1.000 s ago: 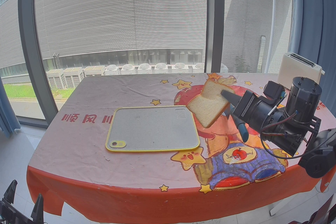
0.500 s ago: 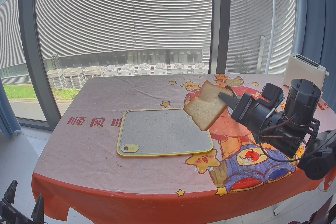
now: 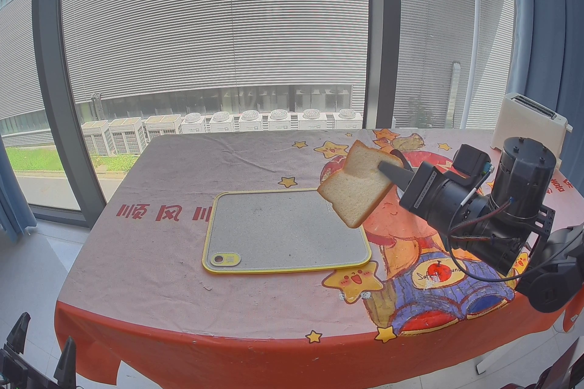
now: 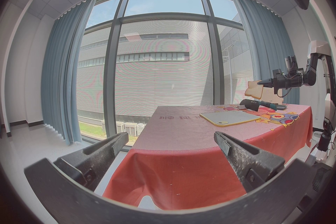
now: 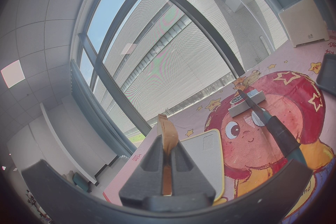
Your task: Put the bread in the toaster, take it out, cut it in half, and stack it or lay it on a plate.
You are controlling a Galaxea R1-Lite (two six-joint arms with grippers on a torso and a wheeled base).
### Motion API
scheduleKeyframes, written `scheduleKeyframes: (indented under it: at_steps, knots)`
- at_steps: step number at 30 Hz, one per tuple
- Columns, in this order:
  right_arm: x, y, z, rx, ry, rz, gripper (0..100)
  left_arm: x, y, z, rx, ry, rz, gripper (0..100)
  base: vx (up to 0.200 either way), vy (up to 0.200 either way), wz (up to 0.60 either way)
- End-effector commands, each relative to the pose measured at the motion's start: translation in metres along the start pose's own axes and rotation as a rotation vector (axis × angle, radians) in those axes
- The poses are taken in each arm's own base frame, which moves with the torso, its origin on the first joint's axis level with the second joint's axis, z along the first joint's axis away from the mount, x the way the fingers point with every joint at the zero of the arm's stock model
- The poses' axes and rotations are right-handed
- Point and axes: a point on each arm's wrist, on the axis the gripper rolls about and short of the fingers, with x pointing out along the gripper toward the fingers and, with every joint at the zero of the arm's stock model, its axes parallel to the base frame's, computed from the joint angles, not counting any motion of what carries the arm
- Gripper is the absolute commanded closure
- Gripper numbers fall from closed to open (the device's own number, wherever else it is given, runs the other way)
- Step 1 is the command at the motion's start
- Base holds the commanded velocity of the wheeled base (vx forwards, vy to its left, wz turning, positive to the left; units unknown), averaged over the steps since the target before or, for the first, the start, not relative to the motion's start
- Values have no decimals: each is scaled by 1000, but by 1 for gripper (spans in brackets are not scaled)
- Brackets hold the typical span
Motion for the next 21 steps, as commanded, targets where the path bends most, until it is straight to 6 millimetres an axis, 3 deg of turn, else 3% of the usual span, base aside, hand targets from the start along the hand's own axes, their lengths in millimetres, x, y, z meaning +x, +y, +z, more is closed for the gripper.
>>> scheduleKeyframes:
  at_steps: [1,21]
  knots:
    - [1,-1,-1,-1,4,-2,100,0,0,-5,-1,1,1,0,0,0,0]
    - [1,6,-8,8,23,16,100,0,0,-5,-1,1,1,0,0,0,0]
